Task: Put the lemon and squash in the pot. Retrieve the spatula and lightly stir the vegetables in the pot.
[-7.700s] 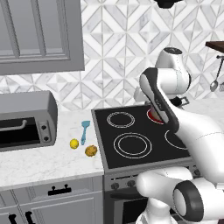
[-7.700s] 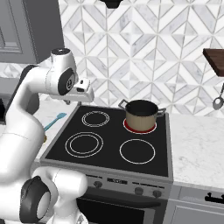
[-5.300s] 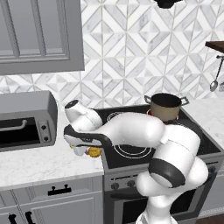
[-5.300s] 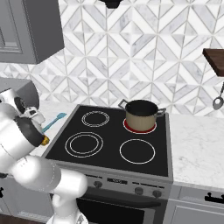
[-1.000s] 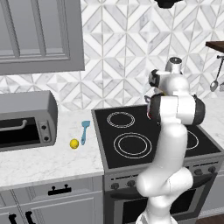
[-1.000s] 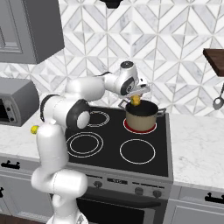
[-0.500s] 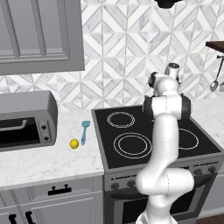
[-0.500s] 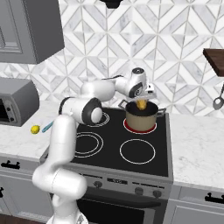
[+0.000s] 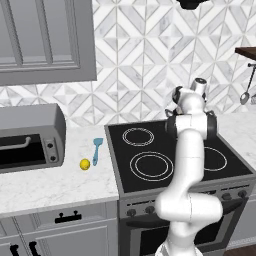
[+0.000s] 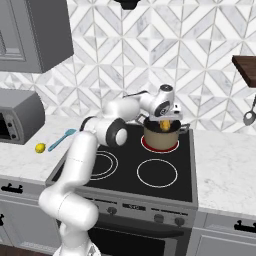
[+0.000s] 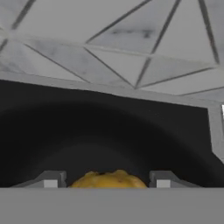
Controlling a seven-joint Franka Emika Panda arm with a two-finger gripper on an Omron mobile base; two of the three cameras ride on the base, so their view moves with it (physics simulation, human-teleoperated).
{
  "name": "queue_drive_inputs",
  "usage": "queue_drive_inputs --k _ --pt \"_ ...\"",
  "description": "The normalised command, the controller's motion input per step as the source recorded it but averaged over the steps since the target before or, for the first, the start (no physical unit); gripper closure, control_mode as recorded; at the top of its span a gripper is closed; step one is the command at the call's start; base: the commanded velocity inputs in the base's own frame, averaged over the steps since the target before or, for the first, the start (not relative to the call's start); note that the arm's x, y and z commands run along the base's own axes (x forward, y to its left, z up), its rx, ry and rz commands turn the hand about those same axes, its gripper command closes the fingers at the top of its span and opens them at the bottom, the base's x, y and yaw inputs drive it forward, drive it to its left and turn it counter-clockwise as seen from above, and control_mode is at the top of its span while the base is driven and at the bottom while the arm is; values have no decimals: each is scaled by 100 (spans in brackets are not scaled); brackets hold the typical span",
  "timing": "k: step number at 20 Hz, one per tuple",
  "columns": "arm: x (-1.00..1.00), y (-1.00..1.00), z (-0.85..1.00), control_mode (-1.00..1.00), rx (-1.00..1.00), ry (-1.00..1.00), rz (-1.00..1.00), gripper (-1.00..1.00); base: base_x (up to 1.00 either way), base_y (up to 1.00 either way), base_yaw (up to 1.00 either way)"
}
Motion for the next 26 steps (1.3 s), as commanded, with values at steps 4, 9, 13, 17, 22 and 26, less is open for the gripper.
queue_drive_inputs --k 4,9,13,17,22,26 --pt "0 0 -61 -100 -3 -9 -7 100 0 0 0" --pt "1 19 -48 -100 -7 -18 -7 100 0 0 0" --pt "-1 47 -13 -100 -2 -10 -6 -100 0 0 0" --pt "-17 35 6 -100 0 -3 -5 -100 0 0 0" --pt "-24 10 38 -100 0 0 -5 -100 0 0 0" --pt "-67 0 79 -100 1 0 -4 -100 0 0 0"
